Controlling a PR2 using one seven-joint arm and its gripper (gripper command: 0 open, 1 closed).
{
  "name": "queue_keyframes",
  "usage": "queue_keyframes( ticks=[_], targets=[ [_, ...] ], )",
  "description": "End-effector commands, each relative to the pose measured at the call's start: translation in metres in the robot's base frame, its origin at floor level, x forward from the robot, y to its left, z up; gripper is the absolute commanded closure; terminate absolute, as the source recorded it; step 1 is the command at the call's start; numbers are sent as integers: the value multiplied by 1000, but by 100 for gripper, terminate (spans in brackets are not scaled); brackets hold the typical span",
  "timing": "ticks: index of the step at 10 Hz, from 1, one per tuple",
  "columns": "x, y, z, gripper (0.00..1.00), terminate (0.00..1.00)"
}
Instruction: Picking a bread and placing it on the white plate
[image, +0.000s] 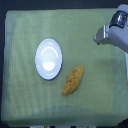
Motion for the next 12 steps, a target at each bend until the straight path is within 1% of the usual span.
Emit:
queue_keyframes(
  ticks=[1, 4, 7, 10, 12],
  targets=[
    [0, 0, 0, 0, 0],
    [-8, 6, -13, 0, 0],
    [-29, 29, -28, 0, 0],
    [-47, 68, -39, 0, 0],
    [-64, 91, -53, 0, 0]
  ],
)
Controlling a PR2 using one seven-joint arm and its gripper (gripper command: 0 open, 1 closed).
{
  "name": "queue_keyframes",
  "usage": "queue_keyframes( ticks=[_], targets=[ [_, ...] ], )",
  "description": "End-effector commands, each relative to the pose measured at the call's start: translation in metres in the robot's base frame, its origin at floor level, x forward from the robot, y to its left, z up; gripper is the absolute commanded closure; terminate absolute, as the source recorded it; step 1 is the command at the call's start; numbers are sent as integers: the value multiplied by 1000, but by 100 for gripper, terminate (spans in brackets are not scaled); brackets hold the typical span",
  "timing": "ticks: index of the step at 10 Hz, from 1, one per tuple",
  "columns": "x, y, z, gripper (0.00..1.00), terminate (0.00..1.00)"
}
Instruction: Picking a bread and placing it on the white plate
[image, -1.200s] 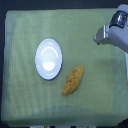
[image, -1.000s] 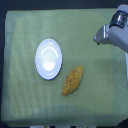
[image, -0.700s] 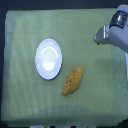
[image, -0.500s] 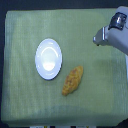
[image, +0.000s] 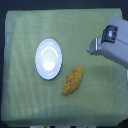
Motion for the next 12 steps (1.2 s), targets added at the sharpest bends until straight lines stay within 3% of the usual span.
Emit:
queue_keyframes(
  ticks=[1, 6, 12],
  targets=[
    [-36, 61, -33, 0, 0],
    [-48, 95, -73, 0, 0],
    [-42, 100, -119, 0, 0]
  ],
)
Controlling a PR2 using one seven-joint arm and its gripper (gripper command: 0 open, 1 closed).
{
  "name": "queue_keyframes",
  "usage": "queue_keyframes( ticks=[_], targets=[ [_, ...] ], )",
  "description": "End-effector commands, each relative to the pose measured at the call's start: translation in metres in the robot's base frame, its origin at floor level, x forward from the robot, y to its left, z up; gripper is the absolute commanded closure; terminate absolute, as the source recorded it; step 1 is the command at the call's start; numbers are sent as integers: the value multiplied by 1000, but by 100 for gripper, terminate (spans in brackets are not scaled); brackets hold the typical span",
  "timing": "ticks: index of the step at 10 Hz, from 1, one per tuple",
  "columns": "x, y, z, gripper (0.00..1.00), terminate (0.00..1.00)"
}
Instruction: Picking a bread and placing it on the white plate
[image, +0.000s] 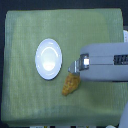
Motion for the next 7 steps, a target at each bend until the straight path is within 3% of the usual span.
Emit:
queue_keyframes(
  ticks=[1, 7],
  targets=[
    [17, 2, -43, 0, 0],
    [30, 4, -64, 0, 0]
  ],
)
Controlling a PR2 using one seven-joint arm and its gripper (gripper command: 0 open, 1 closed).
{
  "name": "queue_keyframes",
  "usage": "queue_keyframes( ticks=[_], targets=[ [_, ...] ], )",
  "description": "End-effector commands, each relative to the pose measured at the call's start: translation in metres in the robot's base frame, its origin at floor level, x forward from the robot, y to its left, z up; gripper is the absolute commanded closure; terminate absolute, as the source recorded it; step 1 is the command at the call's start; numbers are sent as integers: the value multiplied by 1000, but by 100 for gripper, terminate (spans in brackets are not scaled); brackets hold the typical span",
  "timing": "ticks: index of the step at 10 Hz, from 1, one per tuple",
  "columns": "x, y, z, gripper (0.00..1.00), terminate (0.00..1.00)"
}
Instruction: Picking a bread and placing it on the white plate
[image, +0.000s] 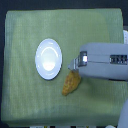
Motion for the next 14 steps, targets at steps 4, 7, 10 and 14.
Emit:
queue_keyframes(
  ticks=[4, 7, 10, 14],
  targets=[
    [11, 39, -10, 0, 0],
    [7, 44, 2, 100, 0],
    [7, 53, 8, 100, 0],
    [1, 48, 10, 100, 0]
  ],
)
